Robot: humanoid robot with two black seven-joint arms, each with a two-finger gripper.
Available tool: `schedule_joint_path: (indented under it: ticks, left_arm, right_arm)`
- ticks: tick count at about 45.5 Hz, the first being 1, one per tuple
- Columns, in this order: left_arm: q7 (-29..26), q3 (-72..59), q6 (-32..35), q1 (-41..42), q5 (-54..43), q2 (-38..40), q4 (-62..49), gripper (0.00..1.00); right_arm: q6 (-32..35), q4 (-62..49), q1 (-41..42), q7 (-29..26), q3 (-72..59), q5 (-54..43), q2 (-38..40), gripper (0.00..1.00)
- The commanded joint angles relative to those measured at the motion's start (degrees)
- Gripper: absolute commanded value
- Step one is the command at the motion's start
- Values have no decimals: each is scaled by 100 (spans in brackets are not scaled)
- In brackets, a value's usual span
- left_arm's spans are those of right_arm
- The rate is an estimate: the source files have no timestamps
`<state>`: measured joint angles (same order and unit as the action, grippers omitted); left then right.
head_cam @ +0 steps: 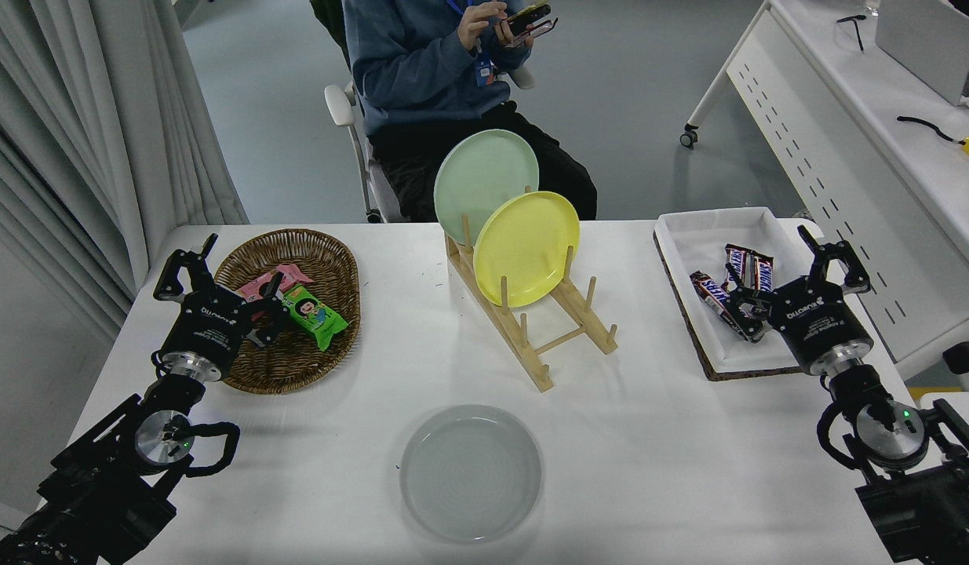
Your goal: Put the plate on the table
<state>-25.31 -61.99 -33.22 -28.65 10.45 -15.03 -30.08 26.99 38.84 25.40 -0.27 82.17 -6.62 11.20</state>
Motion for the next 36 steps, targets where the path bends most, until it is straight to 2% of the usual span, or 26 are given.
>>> schedule_joint_path:
  ticks: [1, 17, 26, 36]
  left_arm:
    - [0, 3, 0, 0, 0, 0, 2, 100]
    - [0, -6, 0, 0, 0, 0, -7, 100]
    - [0, -6, 0, 0, 0, 0, -7, 100]
    - [0, 3, 0, 0, 0, 0, -7, 100]
  right_arm:
    - [-19, -193, -35, 18, 238, 2, -180, 100]
    - [-28, -430, 61, 9, 141, -24, -189, 100]
    - [-36, -825, 413, 9, -456, -59, -154, 100]
    - [-98, -1379, 922, 18, -562, -68, -171, 100]
